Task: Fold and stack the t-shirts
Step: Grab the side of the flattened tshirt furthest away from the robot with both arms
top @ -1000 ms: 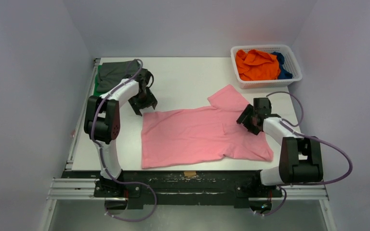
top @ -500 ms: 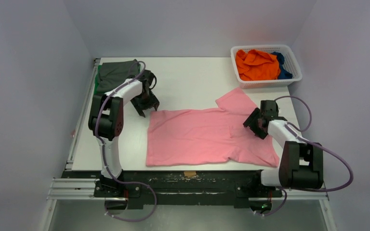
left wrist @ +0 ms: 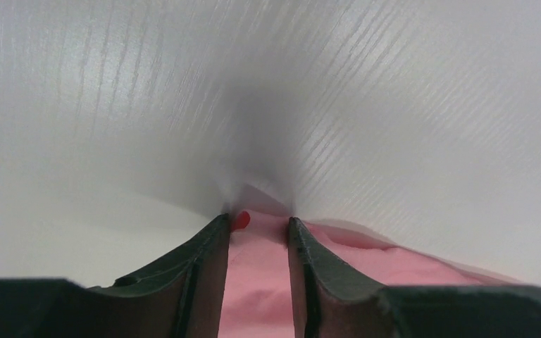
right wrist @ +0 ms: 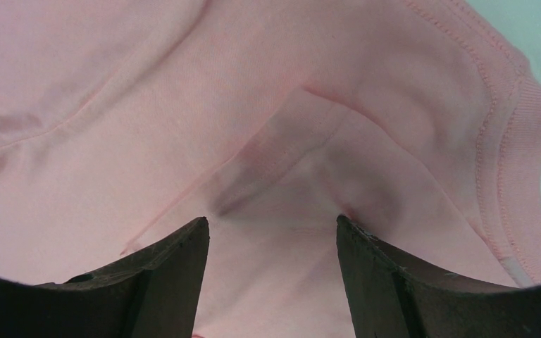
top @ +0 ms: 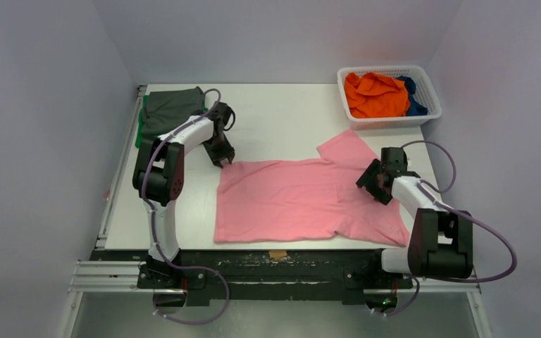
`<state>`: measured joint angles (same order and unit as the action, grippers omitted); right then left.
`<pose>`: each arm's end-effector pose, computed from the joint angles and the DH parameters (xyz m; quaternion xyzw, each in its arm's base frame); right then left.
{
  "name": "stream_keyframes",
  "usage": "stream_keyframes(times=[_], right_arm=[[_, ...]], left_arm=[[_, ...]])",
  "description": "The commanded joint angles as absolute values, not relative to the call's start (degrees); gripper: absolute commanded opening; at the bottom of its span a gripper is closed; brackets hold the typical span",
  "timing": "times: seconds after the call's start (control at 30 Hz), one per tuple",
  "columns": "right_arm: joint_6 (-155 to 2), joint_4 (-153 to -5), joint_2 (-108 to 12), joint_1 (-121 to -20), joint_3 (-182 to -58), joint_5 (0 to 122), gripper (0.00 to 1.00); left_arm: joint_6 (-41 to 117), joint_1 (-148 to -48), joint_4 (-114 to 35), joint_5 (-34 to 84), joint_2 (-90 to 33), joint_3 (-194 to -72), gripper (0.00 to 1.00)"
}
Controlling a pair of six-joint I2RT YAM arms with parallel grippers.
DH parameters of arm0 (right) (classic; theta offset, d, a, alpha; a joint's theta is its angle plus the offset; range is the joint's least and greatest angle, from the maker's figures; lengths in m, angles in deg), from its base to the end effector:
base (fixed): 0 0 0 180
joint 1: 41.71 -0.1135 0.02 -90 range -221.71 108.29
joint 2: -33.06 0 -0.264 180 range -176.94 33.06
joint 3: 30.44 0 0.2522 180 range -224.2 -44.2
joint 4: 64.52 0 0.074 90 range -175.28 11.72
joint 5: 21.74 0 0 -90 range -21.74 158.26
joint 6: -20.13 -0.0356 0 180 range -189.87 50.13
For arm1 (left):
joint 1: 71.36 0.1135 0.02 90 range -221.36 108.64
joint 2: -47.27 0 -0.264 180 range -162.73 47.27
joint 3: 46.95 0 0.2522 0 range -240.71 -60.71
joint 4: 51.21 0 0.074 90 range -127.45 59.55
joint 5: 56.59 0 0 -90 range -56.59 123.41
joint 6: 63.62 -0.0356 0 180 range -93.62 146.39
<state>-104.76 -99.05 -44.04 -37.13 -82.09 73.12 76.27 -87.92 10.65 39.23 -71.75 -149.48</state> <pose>0.2425 -0.0225 0.1677 0.3362 0.9046 0.0281 0.2605 0.3959 -0.1140 0.1656 -0.2899 0.9503 -0.0133 0.1125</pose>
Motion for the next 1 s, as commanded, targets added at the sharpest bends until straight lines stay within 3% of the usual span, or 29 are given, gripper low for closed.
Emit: stream_keyframes(times=[0.0, 0.07, 0.13, 0.17, 0.6, 0.77, 0.97], right_arm=[[-104.0, -100.9, -42.2, -36.6, -81.5, 74.4, 0.65], [-104.0, -101.0, -42.0, -36.6, -81.6, 74.4, 0.65], [-103.8, -101.0, -41.7, -36.6, -81.7, 74.1, 0.65], [-103.6, -101.0, -41.4, -36.7, -81.7, 74.0, 0.65], [-96.3, -99.5, -37.7, -39.4, -93.9, 72.2, 0.67], [-92.3, -98.5, -47.7, -47.8, -104.7, 78.2, 0.66], [-90.6, -99.8, -69.0, -49.9, -123.3, 79.6, 0.63]], left_arm=[[75.1, -89.0, 7.7, 36.3, -71.8, -146.3, 0.31], [74.7, -89.3, 7.9, 36.6, -72.1, -146.7, 0.22], [74.1, -89.4, 8.0, 37.0, -72.3, -147.2, 0.02], [73.6, -89.4, 8.0, 37.2, -72.4, -147.4, 0.00], [73.2, -88.8, 6.4, 47.5, -63.5, -142.1, 0.00], [73.3, -87.5, 6.0, 47.1, -61.6, -140.8, 0.00], [71.0, -86.2, 1.8, 43.3, -62.4, -141.3, 0.00]])
